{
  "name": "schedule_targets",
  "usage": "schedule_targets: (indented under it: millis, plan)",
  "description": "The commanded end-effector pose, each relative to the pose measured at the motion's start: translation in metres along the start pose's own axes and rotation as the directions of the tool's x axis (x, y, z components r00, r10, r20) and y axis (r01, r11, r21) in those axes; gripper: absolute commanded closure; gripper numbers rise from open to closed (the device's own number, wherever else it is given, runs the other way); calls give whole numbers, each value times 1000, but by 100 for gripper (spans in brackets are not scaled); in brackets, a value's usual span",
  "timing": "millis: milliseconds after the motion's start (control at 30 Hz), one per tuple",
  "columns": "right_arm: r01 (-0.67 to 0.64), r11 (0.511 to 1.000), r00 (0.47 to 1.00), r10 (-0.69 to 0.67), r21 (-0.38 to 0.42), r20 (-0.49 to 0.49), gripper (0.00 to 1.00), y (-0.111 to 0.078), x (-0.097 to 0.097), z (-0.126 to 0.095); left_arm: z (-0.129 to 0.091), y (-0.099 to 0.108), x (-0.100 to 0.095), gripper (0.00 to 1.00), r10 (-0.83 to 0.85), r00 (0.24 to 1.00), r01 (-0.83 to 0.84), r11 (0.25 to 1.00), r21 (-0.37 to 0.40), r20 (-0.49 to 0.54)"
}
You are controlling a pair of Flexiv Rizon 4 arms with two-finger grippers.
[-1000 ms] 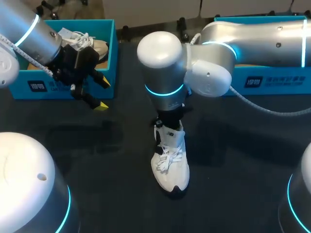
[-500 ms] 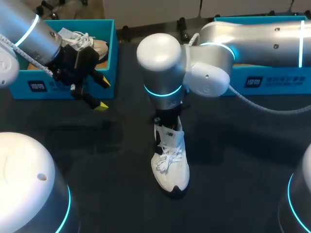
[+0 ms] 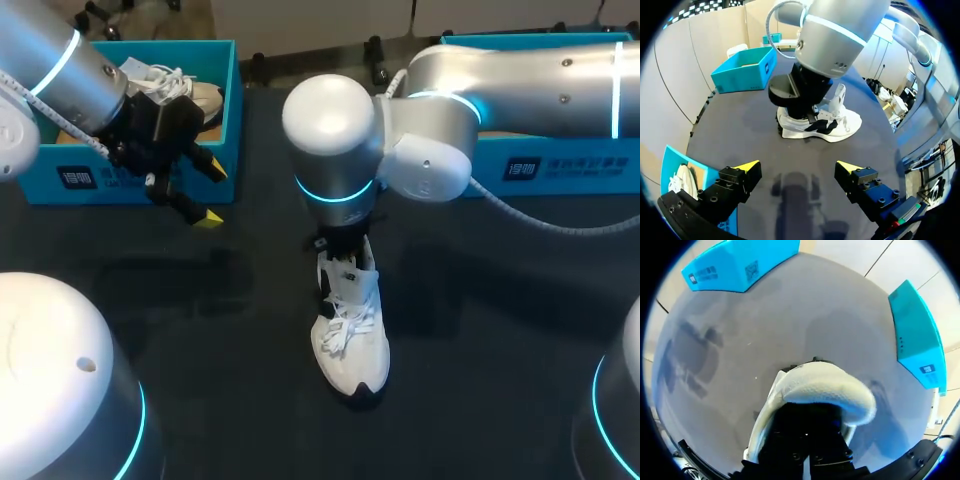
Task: Take the shoe out of the shoebox, open the shoe tongue, remove and reinsert the insole, then place the shoe into the shoebox
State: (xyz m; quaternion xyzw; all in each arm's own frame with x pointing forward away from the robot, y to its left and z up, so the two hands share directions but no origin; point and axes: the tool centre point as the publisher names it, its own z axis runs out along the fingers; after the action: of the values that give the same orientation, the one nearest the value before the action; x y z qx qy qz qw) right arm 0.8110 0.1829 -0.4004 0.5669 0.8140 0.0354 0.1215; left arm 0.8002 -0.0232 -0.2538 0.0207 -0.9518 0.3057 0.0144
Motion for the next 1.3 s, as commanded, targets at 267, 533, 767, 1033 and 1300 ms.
schedule_targets:
  millis: [267, 533, 767, 1033, 1300]
  plan:
    - [-28, 996, 999, 26, 85, 20, 100, -10, -3, -24, 0, 0, 1, 0, 0, 1000, 0, 1000, -3, 1]
    - [-143, 966, 989, 145, 213, 5, 100, -30, -13, -60, 0, 0, 1, 0, 0, 1000, 0, 1000, -3, 1]
    - [-171, 945, 980, 193, 280, -51, 100, -36, -10, -67, 0, 0, 1, 0, 0, 1000, 0, 1000, -3, 1]
    - [-171, 945, 980, 193, 280, -51, 100, -36, -10, -67, 0, 0, 1, 0, 0, 1000, 0, 1000, -3, 1]
    - [-214, 922, 975, 222, 322, 14, 100, -39, -5, -75, 0, 0, 1, 0, 0, 1000, 0, 1000, -3, 1]
